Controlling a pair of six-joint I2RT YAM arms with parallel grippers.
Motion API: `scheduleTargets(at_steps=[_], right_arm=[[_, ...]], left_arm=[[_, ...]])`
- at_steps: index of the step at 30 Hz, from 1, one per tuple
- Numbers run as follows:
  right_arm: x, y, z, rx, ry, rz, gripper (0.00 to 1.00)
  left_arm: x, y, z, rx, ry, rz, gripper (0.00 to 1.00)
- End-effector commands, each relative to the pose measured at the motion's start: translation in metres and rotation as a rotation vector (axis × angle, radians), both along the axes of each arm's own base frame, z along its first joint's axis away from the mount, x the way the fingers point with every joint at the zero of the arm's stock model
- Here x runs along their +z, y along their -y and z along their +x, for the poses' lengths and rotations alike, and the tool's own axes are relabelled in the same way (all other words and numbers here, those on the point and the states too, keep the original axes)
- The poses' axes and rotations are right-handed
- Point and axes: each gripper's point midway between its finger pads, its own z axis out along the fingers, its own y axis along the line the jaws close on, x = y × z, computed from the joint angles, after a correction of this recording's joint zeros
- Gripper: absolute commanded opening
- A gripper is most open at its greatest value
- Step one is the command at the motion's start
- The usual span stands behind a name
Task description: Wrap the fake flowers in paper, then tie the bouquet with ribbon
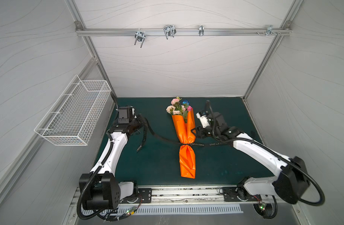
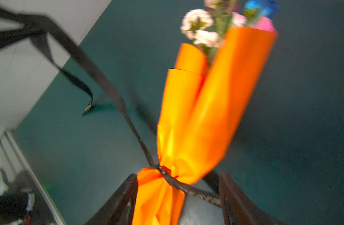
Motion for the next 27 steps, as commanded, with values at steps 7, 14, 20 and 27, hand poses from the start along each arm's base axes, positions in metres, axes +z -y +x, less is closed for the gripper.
scheduleTargets(at_steps=[7, 14, 20, 27], right_arm=[[-0.063, -0.128, -0.031, 0.424, 0.246, -0.357, 0.7], [-0.097, -0.168, -0.027, 0.483, 0.303, -0.433, 0.82], [-0.122, -0.174, 0.001, 0.4, 0.303, -0.489, 0.82], [-0.116, -0.161, 0.027, 0.28, 0.251, -0.445, 0.43]], left_arm=[[0.032, 0.003, -0.006, -0.034, 0.07, 0.029, 0.0], [0.033, 0.002, -0.011, -0.035, 0.067, 0.032, 0.0], [0.037, -0.002, -0.017, -0.012, 0.068, 0.047, 0.0], [0.032, -0.01, -0.024, 0.025, 0.048, 0.078, 0.0]])
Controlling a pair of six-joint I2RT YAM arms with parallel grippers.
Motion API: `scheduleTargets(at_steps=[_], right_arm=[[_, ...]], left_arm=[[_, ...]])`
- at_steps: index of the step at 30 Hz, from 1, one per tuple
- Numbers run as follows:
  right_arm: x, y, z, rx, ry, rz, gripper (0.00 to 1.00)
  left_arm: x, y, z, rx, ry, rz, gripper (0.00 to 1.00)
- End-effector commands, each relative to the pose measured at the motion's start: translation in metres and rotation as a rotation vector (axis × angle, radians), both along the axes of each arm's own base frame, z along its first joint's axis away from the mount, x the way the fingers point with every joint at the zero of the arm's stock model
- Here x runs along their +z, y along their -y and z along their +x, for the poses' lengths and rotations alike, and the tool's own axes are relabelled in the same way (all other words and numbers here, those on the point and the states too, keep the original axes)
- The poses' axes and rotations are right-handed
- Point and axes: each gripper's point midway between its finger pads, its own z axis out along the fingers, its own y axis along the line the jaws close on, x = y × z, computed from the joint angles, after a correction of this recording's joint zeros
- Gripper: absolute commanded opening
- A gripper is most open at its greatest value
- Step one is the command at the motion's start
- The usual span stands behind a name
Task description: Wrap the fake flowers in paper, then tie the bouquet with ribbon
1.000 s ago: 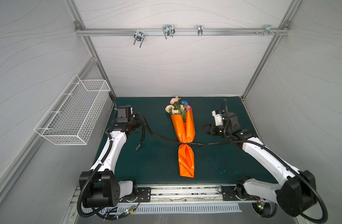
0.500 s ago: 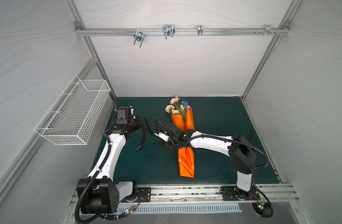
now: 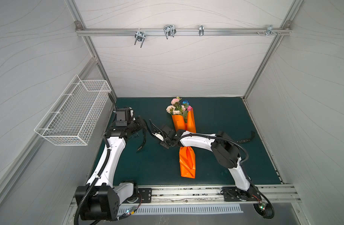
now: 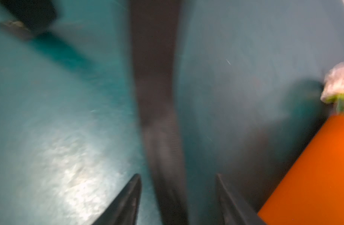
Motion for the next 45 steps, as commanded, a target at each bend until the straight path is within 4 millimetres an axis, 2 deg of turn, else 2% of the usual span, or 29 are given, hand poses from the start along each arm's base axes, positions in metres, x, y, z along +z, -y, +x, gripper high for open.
scheduleTargets(at_steps=[1, 5, 7, 8, 13, 16, 18, 22, 24, 27, 30, 33, 37, 42, 45], right_arm=[[0.02, 0.005, 0.015, -0.056, 0.014, 0.054, 0.35], [0.044, 0.013, 0.017, -0.112, -0.004, 0.142, 0.04], [0.052, 0.019, 0.018, -0.14, -0.018, 0.185, 0.01], [0.057, 0.024, 0.02, -0.156, -0.021, 0.209, 0.0], [0.082, 0.043, 0.018, -0.2, -0.02, 0.322, 0.0], [0.095, 0.053, 0.015, -0.206, -0.024, 0.391, 0.0], [0.1, 0.059, 0.015, -0.212, -0.031, 0.424, 0.0], [0.104, 0.068, 0.017, -0.235, -0.04, 0.455, 0.0], [0.105, 0.072, 0.016, -0.25, -0.034, 0.466, 0.0], [0.108, 0.081, 0.014, -0.27, -0.026, 0.484, 0.0], [0.111, 0.091, 0.012, -0.29, -0.015, 0.508, 0.0], [0.114, 0.099, 0.012, -0.307, -0.023, 0.542, 0.0], [0.113, 0.102, 0.013, -0.323, -0.051, 0.558, 0.0], [0.113, 0.101, 0.012, -0.325, -0.065, 0.566, 0.0], [0.114, 0.101, 0.012, -0.324, -0.066, 0.572, 0.0]], left_arm=[[0.015, -0.008, 0.001, 0.028, 0.036, 0.046, 0.0], [-0.003, -0.012, -0.003, 0.049, -0.014, 0.058, 0.0], [-0.017, -0.011, -0.006, 0.053, -0.046, 0.043, 0.0], [-0.026, -0.01, -0.008, 0.055, -0.065, 0.033, 0.04], [-0.055, -0.008, -0.019, 0.062, -0.139, 0.012, 0.5], [-0.059, -0.003, -0.016, 0.032, -0.134, 0.019, 0.64], [-0.055, 0.009, -0.005, -0.043, -0.075, 0.018, 0.66], [-0.039, 0.055, 0.022, -0.304, 0.182, -0.002, 0.67], [-0.037, 0.074, 0.025, -0.437, 0.293, 0.001, 0.68], [-0.035, 0.101, 0.017, -0.657, 0.391, 0.004, 0.7], [-0.038, 0.126, -0.004, -0.872, 0.445, 0.022, 0.72], [-0.053, 0.147, -0.021, -1.001, 0.477, 0.169, 0.73], [-0.077, 0.161, -0.029, -1.064, 0.48, 0.359, 0.73], [-0.088, 0.157, -0.023, -1.038, 0.491, 0.477, 0.73], [-0.09, 0.152, -0.009, -0.976, 0.488, 0.545, 0.69]])
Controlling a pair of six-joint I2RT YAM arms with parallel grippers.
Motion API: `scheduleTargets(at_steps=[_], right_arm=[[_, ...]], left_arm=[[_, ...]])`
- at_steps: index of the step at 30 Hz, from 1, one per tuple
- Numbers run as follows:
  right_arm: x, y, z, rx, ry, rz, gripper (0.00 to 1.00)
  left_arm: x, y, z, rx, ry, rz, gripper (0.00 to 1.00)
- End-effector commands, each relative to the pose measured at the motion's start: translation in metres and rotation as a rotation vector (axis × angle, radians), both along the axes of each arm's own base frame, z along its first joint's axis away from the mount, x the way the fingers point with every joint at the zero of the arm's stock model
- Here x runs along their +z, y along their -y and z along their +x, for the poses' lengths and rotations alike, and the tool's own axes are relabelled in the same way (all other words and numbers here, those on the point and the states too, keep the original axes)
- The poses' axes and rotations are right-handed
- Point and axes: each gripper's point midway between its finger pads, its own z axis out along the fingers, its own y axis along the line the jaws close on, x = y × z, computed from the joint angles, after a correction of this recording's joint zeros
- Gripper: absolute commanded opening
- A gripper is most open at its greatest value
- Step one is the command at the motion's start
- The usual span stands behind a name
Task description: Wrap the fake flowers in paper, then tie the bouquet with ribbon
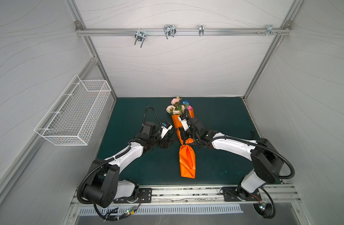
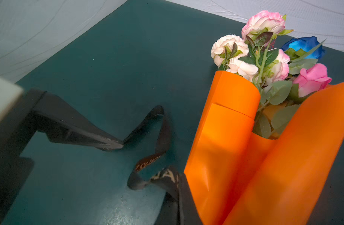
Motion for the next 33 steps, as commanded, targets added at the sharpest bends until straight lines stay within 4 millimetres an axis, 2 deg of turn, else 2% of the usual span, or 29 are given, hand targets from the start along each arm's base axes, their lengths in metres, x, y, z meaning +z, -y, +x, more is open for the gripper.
scheduleTargets(at_steps=[1, 8, 12, 14, 16, 19, 23, 25, 28, 30, 32, 33], right_arm=[[0.018, -0.003, 0.0, 0.005, 0.022, 0.056, 0.0], [0.019, -0.002, -0.002, 0.008, 0.017, 0.066, 0.0], [0.02, -0.002, -0.004, 0.012, 0.017, 0.073, 0.0], [0.022, -0.001, -0.004, 0.01, 0.019, 0.077, 0.0], [0.022, 0.0, -0.003, 0.01, 0.019, 0.079, 0.0], [0.02, 0.001, -0.002, 0.007, 0.012, 0.078, 0.0], [0.017, 0.005, -0.003, 0.008, -0.002, 0.089, 0.0], [0.016, 0.006, -0.005, 0.012, -0.01, 0.096, 0.0], [0.013, 0.01, -0.007, 0.008, -0.027, 0.099, 0.0], [0.014, 0.013, -0.01, 0.01, -0.044, 0.1, 0.1], [0.016, 0.02, -0.015, 0.007, -0.068, 0.099, 0.28], [0.019, 0.026, -0.02, 0.003, -0.08, 0.099, 0.34]], left_arm=[[0.014, -0.007, 0.029, 0.054, 0.161, 0.078, 0.68], [0.011, 0.013, 0.034, 0.012, 0.14, 0.094, 0.64], [0.003, 0.016, 0.046, 0.039, 0.128, 0.147, 0.6], [0.001, 0.014, 0.054, 0.063, 0.126, 0.166, 0.45], [0.0, 0.014, 0.059, 0.078, 0.115, 0.173, 0.41], [0.003, 0.015, 0.06, 0.08, 0.106, 0.163, 0.19], [0.016, 0.02, 0.06, 0.087, 0.119, 0.113, 0.12], [0.026, 0.024, 0.061, 0.094, 0.121, 0.072, 0.0], [0.041, 0.03, 0.06, 0.109, 0.116, 0.019, 0.0], [0.052, 0.035, 0.057, 0.109, 0.119, -0.006, 0.0], [0.059, 0.039, 0.053, 0.111, 0.118, -0.016, 0.0], [0.061, 0.04, 0.051, 0.115, 0.116, -0.017, 0.0]])
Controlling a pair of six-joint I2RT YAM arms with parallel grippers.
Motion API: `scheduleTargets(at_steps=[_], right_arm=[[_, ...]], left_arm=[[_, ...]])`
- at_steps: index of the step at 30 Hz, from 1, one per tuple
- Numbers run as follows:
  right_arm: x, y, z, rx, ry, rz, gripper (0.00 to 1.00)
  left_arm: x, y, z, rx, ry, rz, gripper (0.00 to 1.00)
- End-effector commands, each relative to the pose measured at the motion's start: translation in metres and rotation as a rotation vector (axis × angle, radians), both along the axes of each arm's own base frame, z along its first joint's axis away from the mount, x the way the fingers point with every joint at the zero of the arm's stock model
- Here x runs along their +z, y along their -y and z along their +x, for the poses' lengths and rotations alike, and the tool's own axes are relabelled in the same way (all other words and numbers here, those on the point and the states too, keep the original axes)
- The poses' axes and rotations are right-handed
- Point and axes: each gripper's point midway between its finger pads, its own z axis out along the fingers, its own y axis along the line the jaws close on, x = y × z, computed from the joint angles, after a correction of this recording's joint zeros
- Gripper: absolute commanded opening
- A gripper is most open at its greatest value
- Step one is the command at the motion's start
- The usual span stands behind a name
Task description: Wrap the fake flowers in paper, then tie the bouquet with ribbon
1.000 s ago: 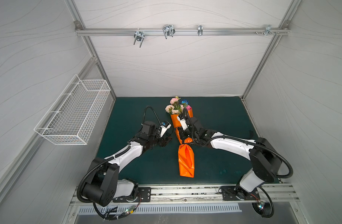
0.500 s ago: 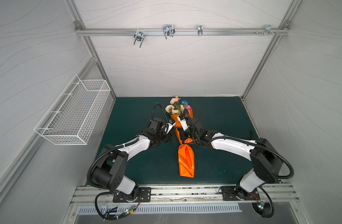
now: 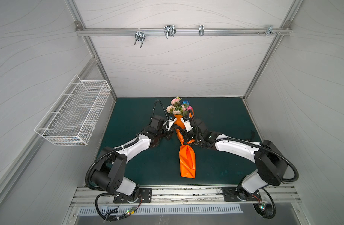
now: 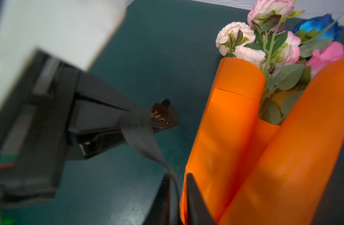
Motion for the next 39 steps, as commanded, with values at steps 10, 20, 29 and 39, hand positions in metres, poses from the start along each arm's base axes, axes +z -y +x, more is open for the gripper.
scheduleTargets(at_steps=[10, 20, 29, 39], right_arm=[[0.015, 0.161, -0.038, -0.429, -0.274, -0.13, 0.55], [-0.054, 0.289, -0.045, -0.824, -0.617, -0.179, 0.69], [-0.077, 0.258, -0.009, -0.628, -0.544, -0.241, 0.64], [-0.069, 0.193, -0.03, -0.485, -0.289, -0.375, 0.84]], left_arm=[[0.046, 0.006, -0.01, 0.087, -0.013, -0.11, 0.0], [0.048, 0.004, -0.014, 0.1, -0.029, -0.124, 0.0], [0.054, 0.007, -0.015, 0.095, -0.029, -0.147, 0.0], [0.059, 0.003, -0.012, 0.132, -0.031, -0.142, 0.0]])
